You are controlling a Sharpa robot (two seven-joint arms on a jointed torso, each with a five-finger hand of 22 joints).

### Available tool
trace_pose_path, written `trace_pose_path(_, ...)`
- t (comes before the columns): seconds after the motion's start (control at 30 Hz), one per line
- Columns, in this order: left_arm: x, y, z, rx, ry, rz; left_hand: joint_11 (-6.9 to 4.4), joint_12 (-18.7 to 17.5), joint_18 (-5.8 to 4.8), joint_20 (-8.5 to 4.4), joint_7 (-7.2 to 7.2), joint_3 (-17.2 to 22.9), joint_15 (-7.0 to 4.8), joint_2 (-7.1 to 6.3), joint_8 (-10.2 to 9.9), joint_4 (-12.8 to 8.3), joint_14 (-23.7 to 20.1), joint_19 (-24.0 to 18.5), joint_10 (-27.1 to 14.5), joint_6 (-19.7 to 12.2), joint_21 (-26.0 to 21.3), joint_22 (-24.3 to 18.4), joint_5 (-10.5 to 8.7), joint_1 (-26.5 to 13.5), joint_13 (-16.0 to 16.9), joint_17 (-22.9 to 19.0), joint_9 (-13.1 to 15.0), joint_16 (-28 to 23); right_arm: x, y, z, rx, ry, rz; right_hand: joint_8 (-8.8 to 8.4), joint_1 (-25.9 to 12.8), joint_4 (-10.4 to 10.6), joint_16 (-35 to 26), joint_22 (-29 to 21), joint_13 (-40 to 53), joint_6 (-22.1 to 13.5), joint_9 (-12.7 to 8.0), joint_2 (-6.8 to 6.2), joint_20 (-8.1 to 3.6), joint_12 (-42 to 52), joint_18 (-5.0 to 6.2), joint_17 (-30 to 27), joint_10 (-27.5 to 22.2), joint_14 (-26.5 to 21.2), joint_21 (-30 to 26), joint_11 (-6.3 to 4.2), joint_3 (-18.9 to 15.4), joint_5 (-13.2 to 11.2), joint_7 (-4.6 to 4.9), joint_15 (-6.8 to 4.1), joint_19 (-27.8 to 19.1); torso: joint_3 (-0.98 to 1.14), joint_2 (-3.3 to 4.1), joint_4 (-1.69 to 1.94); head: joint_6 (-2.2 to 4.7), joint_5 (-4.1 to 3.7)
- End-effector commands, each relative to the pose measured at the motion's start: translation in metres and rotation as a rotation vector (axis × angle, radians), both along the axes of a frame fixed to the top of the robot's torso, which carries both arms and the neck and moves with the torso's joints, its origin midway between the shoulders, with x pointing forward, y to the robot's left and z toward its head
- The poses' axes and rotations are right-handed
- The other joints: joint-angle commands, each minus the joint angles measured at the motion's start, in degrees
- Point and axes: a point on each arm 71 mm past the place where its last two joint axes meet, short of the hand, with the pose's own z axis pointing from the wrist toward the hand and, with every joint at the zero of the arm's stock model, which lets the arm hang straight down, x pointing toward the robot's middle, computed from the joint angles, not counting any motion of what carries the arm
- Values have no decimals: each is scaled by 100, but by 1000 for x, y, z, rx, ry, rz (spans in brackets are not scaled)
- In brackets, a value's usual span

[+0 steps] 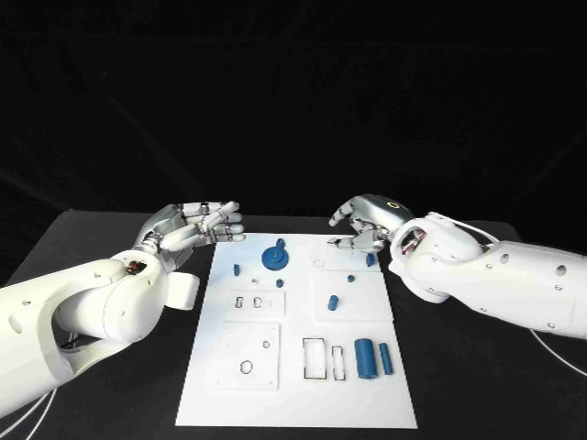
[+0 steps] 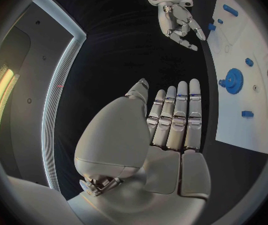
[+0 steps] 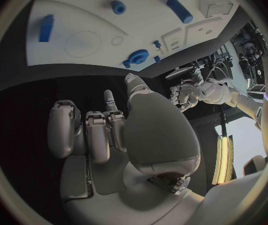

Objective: Assemble the parts on the task board

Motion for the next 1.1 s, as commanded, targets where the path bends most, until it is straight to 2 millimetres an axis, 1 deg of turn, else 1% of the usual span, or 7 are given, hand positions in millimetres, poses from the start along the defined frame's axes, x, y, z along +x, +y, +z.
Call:
trace_pose_path(0.03, 2, 0, 0, -5, -9, -17, 44, -18, 62, 0, 24, 4, 8, -3, -39, -3, -45, -21, 9, 9, -14, -7, -28, 34, -5, 5, -2, -31, -4, -15, 0, 102, 35, 35, -74, 111, -93, -44, -108, 801, -45, -8, -69, -1, -74, -27, 1132, 60, 516, -101, 36, -8, 79, 38, 18, -90, 44, -31, -97, 11, 25)
trace_pose_path(0.17, 5, 3, -1, -1, -7, -8, 44, -18, 62, 0, 24, 4, 9, -3, -39, -4, -45, -22, 9, 9, -14, -7, -28, 35, -5, 5, -2, -32, -5, -40, -2, 111, 41, 18, -106, 148, -131, -52, -145, 766, -81, -11, -123, 7, -107, -18, 1114, 28, 511, -143, 47, -20, 99, 48, 27, -119, 72, -53, -126, 16, 28)
trace_pose_path(0.4, 9, 7, -3, 3, -7, 3, 44, -22, 61, 2, 24, 3, 10, -10, -43, -9, -48, -28, 8, 8, -16, -9, -30, 41, -5, 6, -2, -38, -7, -68, -13, 108, 75, -11, -128, 174, -155, -19, -192, 743, -105, -12, -148, 12, -130, -6, 1206, 7, 534, -190, 50, -27, 90, 50, 32, -153, 86, -56, -124, -16, 8)
trace_pose_path(0.7, 9, 6, -4, 2, -6, -1, 53, -41, 59, 8, 37, 6, 16, -13, -59, -19, -58, -48, -7, -3, -22, -14, -33, 55, -8, 8, -4, -59, -8, -73, -33, 87, 105, -12, -163, 191, -171, 3, -207, 735, -149, -18, -172, 17, -139, -2, 1265, -3, 548, -212, 52, -43, 57, 51, 36, -166, 91, -45, -92, -75, 9)
trace_pose_path(0.8, 9, 5, -4, 2, -6, -3, 56, -45, 59, 9, 39, 6, 18, -13, -62, -20, -61, -52, -11, -5, -23, -15, -33, 56, -8, 8, -4, -64, -5, -72, -37, 74, 108, -14, -166, 200, -176, 5, -201, 739, -150, -18, -169, 17, -136, -3, 1268, 0, 549, -209, 53, -40, 52, 53, 36, -164, 92, -47, -102, -110, 53)
trace_pose_path(0.93, 9, 4, -4, 0, -7, -6, 56, -45, 59, 9, 39, 6, 18, -13, -62, -20, -61, -52, -11, -5, -23, -15, -33, 56, -8, 8, -4, -64, -3, -71, -41, 58, 113, -16, -172, 214, -184, 7, -189, 750, -149, -15, -158, 20, -126, -6, 1274, 9, 551, -204, 57, -40, -4, 57, 39, -157, 98, -44, -91, -126, 51)
trace_pose_path(1.1, 9, 4, -4, -1, -7, -8, 57, -49, 59, 11, 40, 7, 20, -13, -64, -21, -63, -56, -13, -6, -24, -16, -34, 58, -8, 8, -4, -68, -1, -68, -46, 44, 129, -15, -165, 249, -204, 15, -167, 772, -118, -6, -125, 23, -107, -11, 1297, 27, 556, -191, 59, -21, -26, 61, 42, -143, 101, -42, -100, -138, 48)
